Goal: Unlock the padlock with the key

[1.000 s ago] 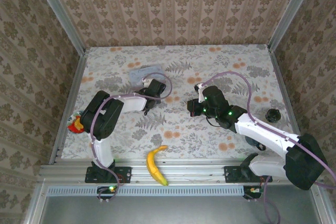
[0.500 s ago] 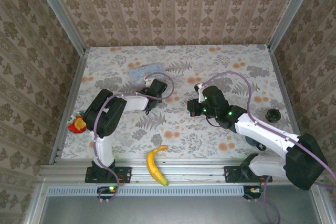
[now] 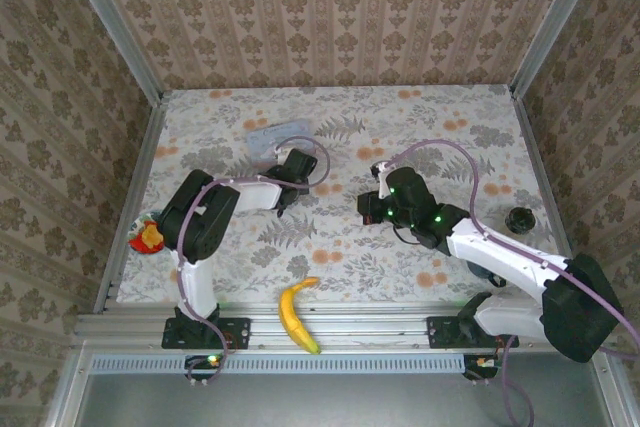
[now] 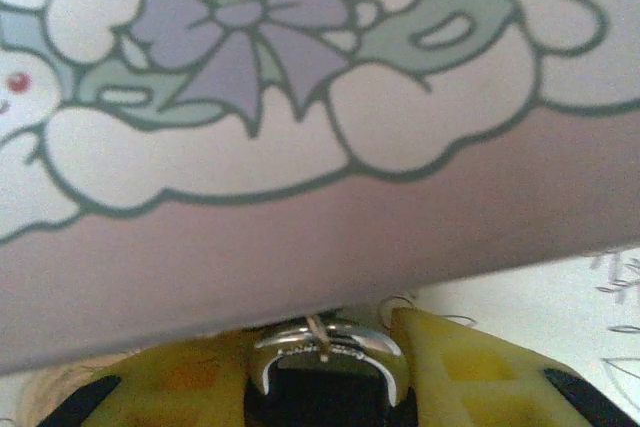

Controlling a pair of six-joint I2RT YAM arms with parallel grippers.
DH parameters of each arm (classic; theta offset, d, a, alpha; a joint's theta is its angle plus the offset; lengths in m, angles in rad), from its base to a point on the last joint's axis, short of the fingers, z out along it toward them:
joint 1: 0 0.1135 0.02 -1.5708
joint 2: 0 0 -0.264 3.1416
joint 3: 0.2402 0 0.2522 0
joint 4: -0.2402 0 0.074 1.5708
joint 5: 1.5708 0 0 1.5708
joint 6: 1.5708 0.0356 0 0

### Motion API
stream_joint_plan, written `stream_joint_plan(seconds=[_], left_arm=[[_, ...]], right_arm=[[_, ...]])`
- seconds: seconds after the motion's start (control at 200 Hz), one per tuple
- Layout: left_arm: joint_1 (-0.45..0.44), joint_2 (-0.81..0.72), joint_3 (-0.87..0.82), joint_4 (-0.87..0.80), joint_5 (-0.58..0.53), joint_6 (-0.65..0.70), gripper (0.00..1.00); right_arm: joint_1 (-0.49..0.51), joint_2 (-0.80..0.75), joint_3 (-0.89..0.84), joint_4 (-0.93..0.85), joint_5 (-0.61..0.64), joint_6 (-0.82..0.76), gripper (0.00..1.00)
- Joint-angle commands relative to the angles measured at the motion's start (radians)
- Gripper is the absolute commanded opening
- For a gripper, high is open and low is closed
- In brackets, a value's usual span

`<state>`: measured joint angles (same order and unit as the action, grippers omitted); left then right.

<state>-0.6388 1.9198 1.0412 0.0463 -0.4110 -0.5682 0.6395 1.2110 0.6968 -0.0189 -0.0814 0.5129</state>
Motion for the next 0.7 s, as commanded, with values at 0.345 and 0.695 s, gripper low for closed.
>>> stream_joint_plan(seconds=[0.345, 0.695], left_arm=[[-0.094, -0.144, -0.044, -0.12, 0.249, -0.321, 0.06], [-0.128, -0.157, -0.106, 0.05, 0.416, -0.575, 0.06]], right_arm=[[0.005, 0.071, -0.175, 0.247, -0.02, 0.117, 0.0], [0.021, 0.128, -0.318, 0.49, 0.03, 0.193, 0.0]])
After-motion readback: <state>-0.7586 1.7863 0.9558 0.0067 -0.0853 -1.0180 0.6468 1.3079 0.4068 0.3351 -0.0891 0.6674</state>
